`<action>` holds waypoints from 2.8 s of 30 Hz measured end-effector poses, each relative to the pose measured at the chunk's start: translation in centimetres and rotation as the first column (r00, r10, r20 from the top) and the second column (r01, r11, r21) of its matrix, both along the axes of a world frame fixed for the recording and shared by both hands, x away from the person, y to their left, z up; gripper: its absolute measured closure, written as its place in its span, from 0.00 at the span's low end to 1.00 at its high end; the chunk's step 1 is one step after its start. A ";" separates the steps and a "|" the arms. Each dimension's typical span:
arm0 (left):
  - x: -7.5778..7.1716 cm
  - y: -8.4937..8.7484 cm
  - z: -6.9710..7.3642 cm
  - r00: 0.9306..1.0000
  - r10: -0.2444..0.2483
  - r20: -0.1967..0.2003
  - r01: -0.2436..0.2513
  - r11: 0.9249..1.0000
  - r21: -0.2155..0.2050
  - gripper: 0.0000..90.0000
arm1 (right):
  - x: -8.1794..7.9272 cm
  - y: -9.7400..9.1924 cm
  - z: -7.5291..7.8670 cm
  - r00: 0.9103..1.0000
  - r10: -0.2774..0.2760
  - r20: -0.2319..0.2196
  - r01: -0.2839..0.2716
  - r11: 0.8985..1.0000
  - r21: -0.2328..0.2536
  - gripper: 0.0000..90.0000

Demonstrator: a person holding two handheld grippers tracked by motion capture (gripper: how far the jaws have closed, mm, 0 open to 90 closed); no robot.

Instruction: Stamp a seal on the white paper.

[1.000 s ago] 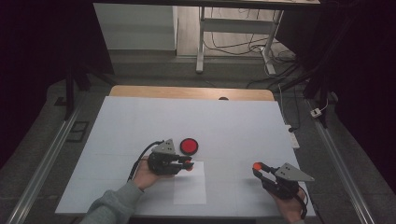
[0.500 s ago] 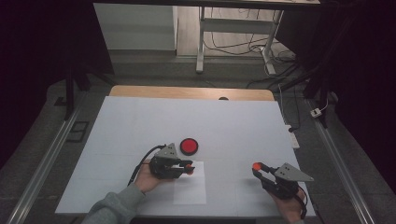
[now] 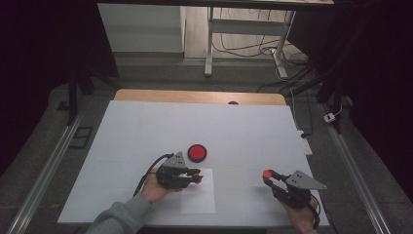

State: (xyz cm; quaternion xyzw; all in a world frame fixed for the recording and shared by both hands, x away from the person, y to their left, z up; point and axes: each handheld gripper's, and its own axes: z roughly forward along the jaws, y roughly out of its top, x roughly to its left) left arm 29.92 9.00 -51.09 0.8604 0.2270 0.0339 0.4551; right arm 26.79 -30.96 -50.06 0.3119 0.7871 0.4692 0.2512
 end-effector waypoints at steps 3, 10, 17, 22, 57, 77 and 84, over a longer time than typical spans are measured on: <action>0.0 -0.1 -0.2 1.000 0.000 -0.001 0.000 1.000 0.009 0.80 | 0.0 0.0 0.0 1.000 -0.003 -0.001 0.003 1.000 -0.003 0.72; -0.2 -0.3 -0.4 1.000 -0.001 0.002 0.001 1.000 0.022 0.80 | 0.0 0.0 0.0 1.000 0.001 -0.002 -0.001 1.000 -0.001 0.72; -0.1 -0.3 -0.8 1.000 0.004 0.002 -0.004 0.999 0.043 0.80 | 0.0 0.0 -0.1 1.000 0.002 -0.004 -0.002 1.000 -0.001 0.72; -0.2 -0.6 -1.2 1.000 0.004 -0.003 -0.003 0.999 0.052 0.80 | 0.0 0.0 -0.1 1.000 0.002 -0.003 -0.002 1.000 0.000 0.72; -1.0 -1.1 -2.4 0.999 -0.009 0.045 0.005 0.995 0.097 0.81 | 0.0 0.0 0.0 1.000 -0.002 -0.002 0.002 1.000 0.002 0.72; -2.2 -1.1 -2.7 0.988 -0.013 0.151 -0.007 0.991 0.134 0.81 | 0.0 -0.1 0.1 1.000 -0.008 0.001 0.008 1.000 0.007 0.72; -2.3 -1.0 -2.8 0.988 -0.005 0.154 -0.015 0.992 0.123 0.81 | 0.1 0.0 0.1 1.000 -0.006 0.002 0.006 1.000 0.005 0.72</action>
